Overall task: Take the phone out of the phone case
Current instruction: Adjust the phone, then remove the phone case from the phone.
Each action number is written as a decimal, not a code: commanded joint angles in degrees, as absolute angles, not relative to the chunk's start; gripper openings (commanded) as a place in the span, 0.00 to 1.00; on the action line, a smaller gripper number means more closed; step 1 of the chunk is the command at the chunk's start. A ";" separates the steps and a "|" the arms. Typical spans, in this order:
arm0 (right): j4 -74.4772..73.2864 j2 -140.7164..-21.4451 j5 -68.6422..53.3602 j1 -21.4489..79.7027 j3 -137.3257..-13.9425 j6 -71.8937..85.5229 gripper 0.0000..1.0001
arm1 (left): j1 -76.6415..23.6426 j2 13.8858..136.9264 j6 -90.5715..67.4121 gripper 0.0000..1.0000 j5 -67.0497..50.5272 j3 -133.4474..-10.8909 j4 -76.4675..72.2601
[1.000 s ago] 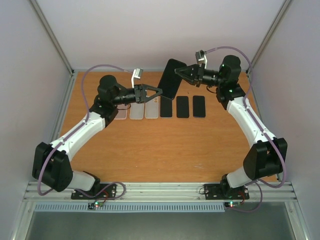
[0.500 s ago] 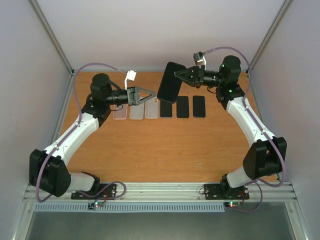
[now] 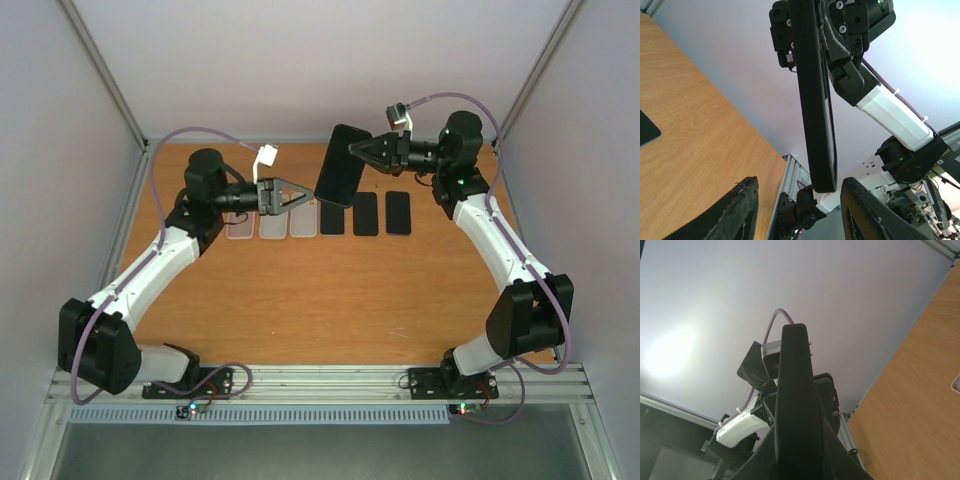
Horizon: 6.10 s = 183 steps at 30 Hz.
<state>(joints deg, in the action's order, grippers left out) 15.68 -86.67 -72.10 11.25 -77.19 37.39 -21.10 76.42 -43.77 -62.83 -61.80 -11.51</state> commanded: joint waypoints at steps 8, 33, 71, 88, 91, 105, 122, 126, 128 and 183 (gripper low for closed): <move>20.26 -85.52 -73.43 11.07 -77.78 38.89 0.01 | -21.88 77.69 -40.39 0.44 -62.93 -63.82 -8.95; 19.97 -85.34 -73.44 11.51 -77.39 38.34 0.01 | -23.14 79.20 -43.00 0.42 -62.49 -64.47 -11.02; 39.42 -84.55 -71.97 11.51 -76.11 56.73 0.01 | -19.38 81.69 -53.12 0.36 -60.33 -56.67 -22.17; 43.92 -84.66 -70.50 11.52 -75.08 61.41 0.01 | -18.46 81.98 -57.18 0.37 -60.17 -52.95 -28.43; 43.96 -84.49 -70.42 11.51 -75.21 61.44 0.01 | -18.48 81.88 -56.28 0.37 -59.98 -53.18 -27.53; 37.00 -84.81 -72.04 11.50 -75.41 53.35 0.01 | -19.53 75.02 -62.29 0.54 -67.63 -55.58 -35.71; 37.08 -84.13 -72.46 11.87 -75.15 53.35 0.01 | -22.67 76.35 -56.61 0.51 -64.93 -58.99 -27.27; 37.84 -84.11 -72.46 11.80 -75.23 54.11 0.01 | -21.46 77.09 -58.24 0.50 -63.98 -57.93 -29.03; 38.32 -84.11 -72.55 11.95 -75.23 54.55 0.01 | -20.79 77.48 -59.07 0.49 -63.62 -57.79 -29.32; 38.36 -85.52 -73.12 12.83 -76.28 53.79 0.01 | -22.24 76.55 -62.06 0.59 -67.05 -56.56 -34.38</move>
